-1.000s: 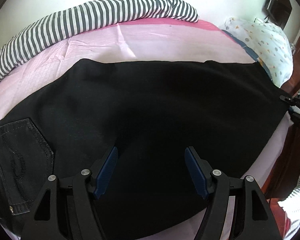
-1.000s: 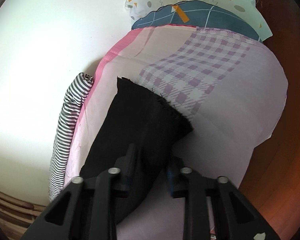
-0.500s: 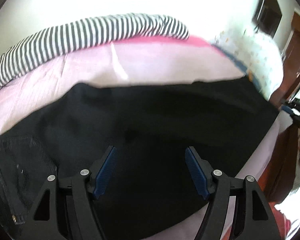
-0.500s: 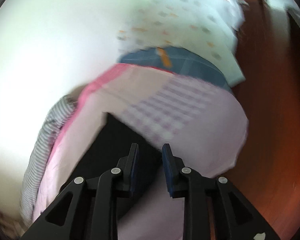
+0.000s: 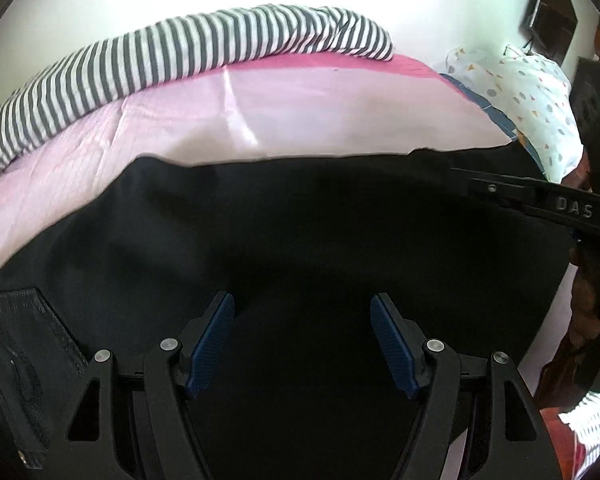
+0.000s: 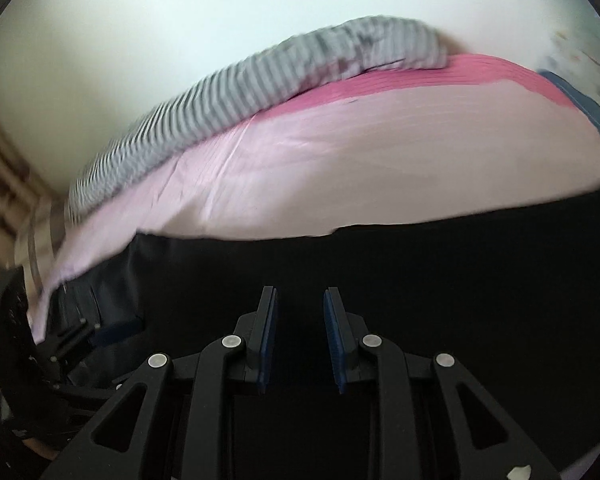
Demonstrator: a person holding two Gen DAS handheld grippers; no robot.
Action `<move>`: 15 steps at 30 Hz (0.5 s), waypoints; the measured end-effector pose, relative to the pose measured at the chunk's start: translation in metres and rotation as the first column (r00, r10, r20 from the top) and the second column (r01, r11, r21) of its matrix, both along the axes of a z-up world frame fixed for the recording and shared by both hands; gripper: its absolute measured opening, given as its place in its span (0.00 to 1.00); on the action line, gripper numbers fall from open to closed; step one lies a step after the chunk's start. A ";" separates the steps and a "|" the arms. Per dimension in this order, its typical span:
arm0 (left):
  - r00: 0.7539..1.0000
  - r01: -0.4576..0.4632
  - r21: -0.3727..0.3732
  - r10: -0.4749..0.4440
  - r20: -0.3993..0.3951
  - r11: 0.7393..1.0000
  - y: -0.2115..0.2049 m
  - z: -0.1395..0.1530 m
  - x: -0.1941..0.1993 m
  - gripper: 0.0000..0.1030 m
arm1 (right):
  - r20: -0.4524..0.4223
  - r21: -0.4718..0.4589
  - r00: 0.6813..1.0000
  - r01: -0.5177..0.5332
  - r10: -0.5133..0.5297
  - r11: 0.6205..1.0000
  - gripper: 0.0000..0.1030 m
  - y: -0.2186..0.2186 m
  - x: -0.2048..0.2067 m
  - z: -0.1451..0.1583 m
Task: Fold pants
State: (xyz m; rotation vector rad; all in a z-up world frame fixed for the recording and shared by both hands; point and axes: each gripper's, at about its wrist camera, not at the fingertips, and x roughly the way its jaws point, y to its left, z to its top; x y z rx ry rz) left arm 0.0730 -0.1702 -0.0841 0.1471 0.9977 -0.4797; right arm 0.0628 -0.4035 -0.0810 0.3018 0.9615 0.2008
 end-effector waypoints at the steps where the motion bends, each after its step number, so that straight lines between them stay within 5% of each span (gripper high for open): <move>1: 1.000 0.002 0.008 -0.002 0.005 1.000 0.000 -0.001 -0.001 0.69 | -0.005 -0.043 1.000 -0.006 0.006 0.999 0.20 0.002 0.002 -0.002; 5: 1.000 0.018 0.004 -0.018 0.015 1.000 0.002 -0.001 -0.004 0.69 | 0.011 -0.220 0.999 0.040 -0.039 0.975 0.11 -0.018 0.007 -0.012; 7: 0.999 0.025 0.006 -0.026 0.019 1.000 0.003 0.000 -0.005 0.69 | 0.010 -0.212 0.997 0.072 -0.071 0.975 0.01 -0.037 0.009 -0.013; 15: 0.999 0.034 0.006 -0.034 0.020 0.999 0.008 0.000 -0.007 0.69 | -0.010 -0.157 0.945 0.322 -0.328 0.933 0.00 -0.149 0.002 -0.015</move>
